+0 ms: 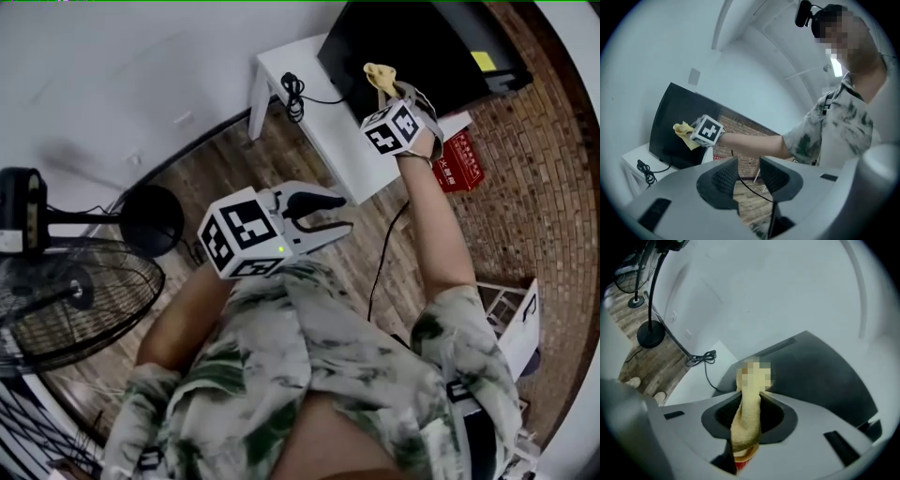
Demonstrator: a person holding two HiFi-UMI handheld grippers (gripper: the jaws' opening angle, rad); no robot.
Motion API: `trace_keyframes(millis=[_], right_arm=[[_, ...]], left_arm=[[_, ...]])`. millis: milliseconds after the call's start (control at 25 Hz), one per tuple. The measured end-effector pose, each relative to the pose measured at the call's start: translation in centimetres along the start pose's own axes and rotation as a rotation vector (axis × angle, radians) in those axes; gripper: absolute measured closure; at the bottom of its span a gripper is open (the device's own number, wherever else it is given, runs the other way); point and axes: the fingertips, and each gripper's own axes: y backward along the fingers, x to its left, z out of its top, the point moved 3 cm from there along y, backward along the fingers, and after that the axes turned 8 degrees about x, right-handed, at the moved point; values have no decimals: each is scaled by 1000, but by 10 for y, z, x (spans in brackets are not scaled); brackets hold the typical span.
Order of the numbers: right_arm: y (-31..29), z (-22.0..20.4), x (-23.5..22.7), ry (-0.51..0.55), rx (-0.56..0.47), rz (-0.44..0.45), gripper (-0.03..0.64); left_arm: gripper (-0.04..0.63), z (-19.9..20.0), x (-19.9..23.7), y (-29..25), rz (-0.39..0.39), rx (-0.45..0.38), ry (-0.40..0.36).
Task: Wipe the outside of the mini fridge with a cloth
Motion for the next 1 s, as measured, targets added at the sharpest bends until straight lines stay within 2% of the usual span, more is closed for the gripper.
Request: trace_keyframes(millis=[320,480,680,1000], right_arm=[[71,40,-115,-25,-79,-181,520],[78,49,-146,-36,-71,-230,520],[52,47,-141,-46,-21,-204,520],[11,44,-97,-35,46,-138,520]], left_arm=[[457,6,-12,-3,-28,-11,-29],[457,8,-13,1,-25,-16,-37],[457,5,-11,9,-13,-25,-32],[457,-5,-5,22,15,-34,7]])
